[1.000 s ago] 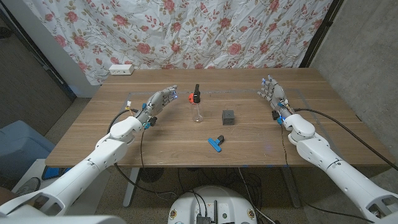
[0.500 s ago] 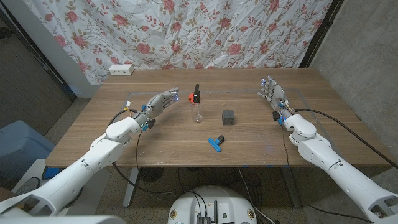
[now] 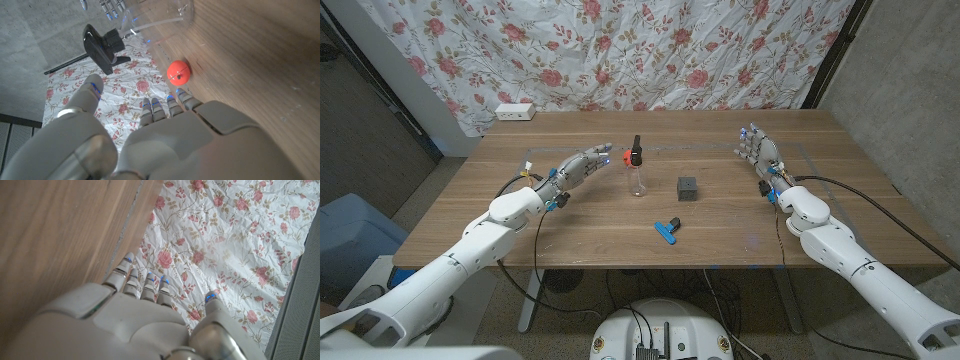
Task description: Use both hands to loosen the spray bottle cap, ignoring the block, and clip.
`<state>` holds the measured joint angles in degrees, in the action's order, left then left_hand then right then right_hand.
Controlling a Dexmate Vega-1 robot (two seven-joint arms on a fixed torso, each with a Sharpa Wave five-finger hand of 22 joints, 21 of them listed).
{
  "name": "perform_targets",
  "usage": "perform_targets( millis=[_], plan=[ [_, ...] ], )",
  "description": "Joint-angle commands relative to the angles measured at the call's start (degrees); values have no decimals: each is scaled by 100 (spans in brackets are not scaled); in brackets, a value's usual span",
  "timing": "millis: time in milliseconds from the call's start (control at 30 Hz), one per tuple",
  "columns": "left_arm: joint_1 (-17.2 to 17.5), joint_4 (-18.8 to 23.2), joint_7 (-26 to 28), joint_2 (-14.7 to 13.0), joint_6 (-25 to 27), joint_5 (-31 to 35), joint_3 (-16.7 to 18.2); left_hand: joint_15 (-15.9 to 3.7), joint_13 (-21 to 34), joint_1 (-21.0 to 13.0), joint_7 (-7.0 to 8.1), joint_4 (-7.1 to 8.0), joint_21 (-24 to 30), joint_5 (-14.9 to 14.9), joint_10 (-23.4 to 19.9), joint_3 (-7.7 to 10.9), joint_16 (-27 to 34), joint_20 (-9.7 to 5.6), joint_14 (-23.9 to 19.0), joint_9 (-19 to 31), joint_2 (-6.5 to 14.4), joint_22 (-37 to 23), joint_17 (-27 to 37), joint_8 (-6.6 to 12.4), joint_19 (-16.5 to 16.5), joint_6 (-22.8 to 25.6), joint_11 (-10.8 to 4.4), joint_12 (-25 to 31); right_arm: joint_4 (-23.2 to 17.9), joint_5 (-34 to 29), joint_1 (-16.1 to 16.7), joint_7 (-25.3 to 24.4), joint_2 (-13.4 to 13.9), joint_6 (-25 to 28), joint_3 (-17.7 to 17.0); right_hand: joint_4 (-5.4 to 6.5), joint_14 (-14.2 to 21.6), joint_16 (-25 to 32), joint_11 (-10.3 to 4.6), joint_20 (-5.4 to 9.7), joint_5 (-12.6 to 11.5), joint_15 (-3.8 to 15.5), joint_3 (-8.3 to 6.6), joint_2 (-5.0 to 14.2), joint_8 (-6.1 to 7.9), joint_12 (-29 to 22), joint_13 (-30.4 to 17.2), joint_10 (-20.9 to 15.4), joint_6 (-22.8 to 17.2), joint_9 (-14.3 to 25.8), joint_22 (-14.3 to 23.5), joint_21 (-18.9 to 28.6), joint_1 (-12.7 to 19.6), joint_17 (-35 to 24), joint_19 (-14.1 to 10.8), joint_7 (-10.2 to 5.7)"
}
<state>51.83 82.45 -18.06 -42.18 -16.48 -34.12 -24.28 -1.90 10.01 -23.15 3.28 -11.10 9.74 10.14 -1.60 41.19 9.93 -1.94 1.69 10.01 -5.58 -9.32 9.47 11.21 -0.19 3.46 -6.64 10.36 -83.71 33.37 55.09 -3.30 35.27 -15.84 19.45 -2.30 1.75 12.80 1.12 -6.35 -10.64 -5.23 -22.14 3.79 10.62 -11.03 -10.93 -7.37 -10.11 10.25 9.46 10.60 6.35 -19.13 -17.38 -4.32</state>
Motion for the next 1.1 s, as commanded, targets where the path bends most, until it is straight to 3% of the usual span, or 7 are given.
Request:
perform_targets(
  millis=[33, 433, 1100],
  plan=[
    [-203, -169, -371, 19, -39, 129, -212, -42, 18, -155, -19, 19, 4, 45, 120, 52, -22, -50, 116, 6, -32, -22, 25, -20, -100, -122, 9, -24, -88, -17, 95, -84, -6, -22, -25, -36, 5, -22, 24, -19, -31, -41, -22, 41, 6, -13, -11, 10, 9, 18, 29, 22, -28, -4, -17, -35],
    [-255, -237, -564, 24, -105, 232, -351, 70, 19, -425, -84, 29, 2, 76, 377, 62, -30, -176, 385, 6, -151, -19, 26, -41, -336, -384, 76, -28, -166, -66, 193, -173, -31, -94, -34, -42, -12, -30, 36, -32, -30, -74, -3, 40, 1, -8, -10, 28, 35, 18, 30, 22, -56, 12, -13, -39],
    [-686, -806, -788, 368, -257, 611, -735, 75, 17, -752, -116, 42, 9, 104, 820, 37, -14, -301, 665, 6, -271, -16, 27, -45, -633, -767, 178, -33, -280, -60, 415, -301, -96, -243, -89, -49, -17, -32, 54, -67, -31, -55, 25, 35, -3, -4, -9, 52, 72, 17, 31, 25, -101, 31, -13, -52]
  ],
)
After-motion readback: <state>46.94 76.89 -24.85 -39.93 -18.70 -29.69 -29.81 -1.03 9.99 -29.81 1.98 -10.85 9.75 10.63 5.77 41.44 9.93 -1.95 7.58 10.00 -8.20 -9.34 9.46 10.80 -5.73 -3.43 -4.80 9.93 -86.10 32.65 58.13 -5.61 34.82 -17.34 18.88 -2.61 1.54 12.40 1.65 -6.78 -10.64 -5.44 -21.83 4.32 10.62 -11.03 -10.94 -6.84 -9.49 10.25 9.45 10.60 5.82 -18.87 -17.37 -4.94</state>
